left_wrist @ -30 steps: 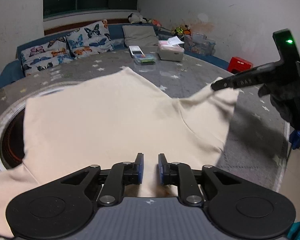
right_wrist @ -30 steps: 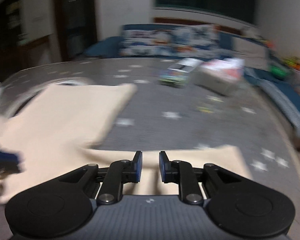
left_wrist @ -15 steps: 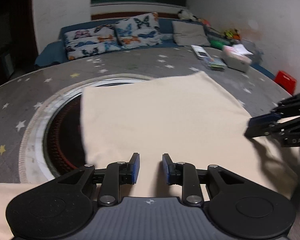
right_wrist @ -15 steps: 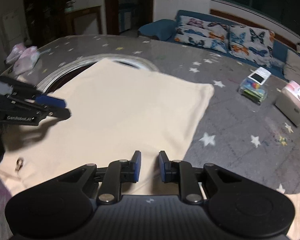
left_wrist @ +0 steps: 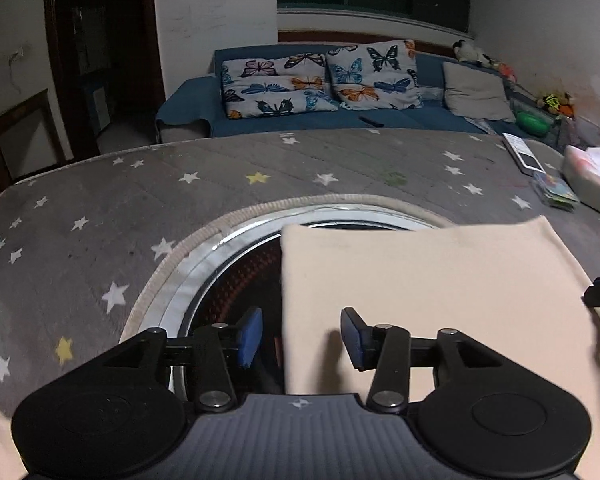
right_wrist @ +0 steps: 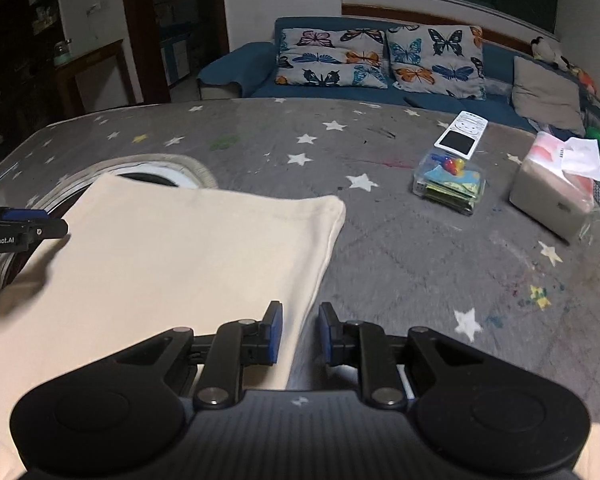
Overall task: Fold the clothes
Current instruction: 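Lift the sleeve with the right gripper and carry it over the body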
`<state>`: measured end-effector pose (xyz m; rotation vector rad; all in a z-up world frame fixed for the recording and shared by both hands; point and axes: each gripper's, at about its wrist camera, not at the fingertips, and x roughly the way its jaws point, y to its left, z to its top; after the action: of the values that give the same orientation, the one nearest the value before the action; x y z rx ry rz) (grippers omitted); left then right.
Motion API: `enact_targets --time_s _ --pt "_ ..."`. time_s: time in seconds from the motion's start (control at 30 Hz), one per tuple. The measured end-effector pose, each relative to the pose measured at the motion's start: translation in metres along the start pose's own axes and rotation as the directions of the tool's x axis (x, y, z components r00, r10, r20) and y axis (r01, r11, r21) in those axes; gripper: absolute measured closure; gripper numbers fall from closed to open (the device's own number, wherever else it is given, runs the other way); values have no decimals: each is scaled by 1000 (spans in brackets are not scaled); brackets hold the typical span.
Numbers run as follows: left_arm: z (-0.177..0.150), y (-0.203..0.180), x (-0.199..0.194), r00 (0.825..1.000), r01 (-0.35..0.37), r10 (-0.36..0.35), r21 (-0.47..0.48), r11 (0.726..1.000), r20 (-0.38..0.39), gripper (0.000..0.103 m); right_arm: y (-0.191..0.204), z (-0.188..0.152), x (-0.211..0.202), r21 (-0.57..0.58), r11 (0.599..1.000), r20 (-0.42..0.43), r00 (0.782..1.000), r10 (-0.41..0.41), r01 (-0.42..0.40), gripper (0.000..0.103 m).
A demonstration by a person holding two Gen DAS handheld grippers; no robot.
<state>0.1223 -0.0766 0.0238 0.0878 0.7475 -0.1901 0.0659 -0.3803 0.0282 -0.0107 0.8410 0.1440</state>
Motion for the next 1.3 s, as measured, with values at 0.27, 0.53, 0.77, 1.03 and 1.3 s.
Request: enact_targets --time_s 0.27,0.53,0.77,1.03,1.3 --pt "6 4 20 1000 5 -5 -34 999 -3 96 -1 18 23 21 1000 13 1000 -16 16 96" --pt "10 15 26 995 -97 98 -67 993 21 97 10 39 43 -34 998 27 999 -43 44 95" --pt "10 25 14 996 -84 87 -101 991 32 93 10 38 20 -66 998 33 999 -7 9 89" --pt "-17 1 -43 998 13 -10 -43 999 54 90 9 -35 -62 -120 990 36 996 80 -75 89" --pt "-65 -65 -81 981 195 -195 53 979 0 89 -31 -99 -94 -23 998 51 997 -51 53 88"
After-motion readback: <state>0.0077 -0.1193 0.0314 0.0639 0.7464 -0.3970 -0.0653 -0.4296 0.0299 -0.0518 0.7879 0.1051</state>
